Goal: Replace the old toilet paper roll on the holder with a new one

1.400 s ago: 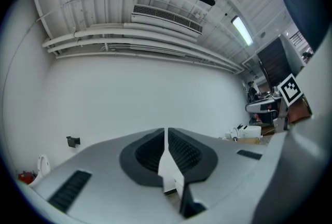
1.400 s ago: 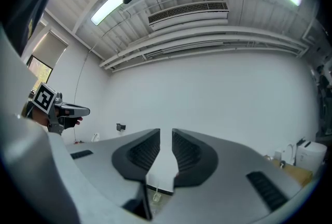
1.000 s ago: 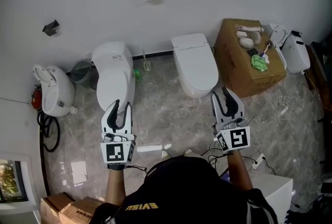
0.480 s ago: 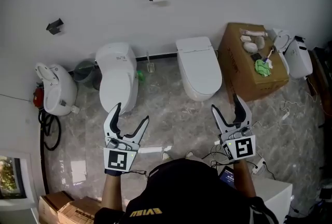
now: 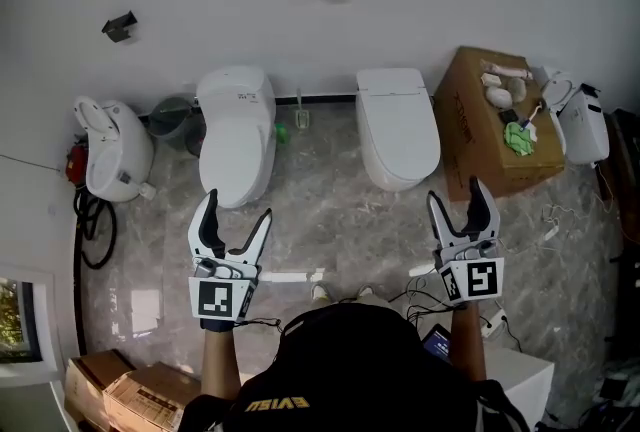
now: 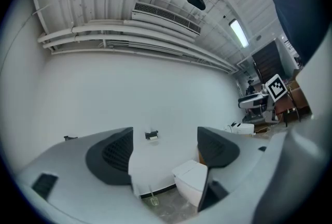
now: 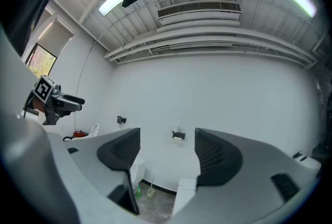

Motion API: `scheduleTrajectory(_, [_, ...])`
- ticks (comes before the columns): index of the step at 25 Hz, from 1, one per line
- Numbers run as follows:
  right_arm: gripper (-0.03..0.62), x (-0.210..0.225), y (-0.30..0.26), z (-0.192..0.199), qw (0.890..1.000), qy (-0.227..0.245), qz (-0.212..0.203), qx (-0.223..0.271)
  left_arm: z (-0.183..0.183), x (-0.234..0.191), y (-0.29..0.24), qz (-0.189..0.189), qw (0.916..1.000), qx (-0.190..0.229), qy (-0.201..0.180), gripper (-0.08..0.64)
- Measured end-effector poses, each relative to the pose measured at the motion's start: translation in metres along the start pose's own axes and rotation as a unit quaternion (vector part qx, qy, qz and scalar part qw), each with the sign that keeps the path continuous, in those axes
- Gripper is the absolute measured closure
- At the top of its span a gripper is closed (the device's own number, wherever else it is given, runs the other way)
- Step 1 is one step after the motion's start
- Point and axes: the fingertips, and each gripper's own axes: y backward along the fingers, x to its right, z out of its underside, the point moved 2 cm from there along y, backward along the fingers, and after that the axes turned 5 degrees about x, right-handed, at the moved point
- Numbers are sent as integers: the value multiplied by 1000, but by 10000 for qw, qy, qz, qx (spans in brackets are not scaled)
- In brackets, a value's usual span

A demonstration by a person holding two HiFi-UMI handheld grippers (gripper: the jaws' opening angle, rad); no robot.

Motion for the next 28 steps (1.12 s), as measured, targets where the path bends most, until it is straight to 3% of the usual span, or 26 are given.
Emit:
scheduleTrajectory(4, [273,-19,-13,0,9999,-76,-73,-29,17,-24,13,-128,9998,-154,3,179])
scheduleTrajectory(9, [267,-38,-21,7,9997,82,-86,-209,36,-37,12,19,9983,-90,574,179])
scheduleTrajectory(14, [267,-30,-49,26,9994,31,-28,-351,50,-41,-24,264,9986,-147,438,179])
scheduleTrajectory(24, [267,32,-186,87,9981,-459,-230,-345,77,-48,-168,409,9977,193,504,179])
scheduleTrajectory(28, [267,70,-249,101,9957,-777,-399,-303,80,-39,-243,593,9977,279,201,179])
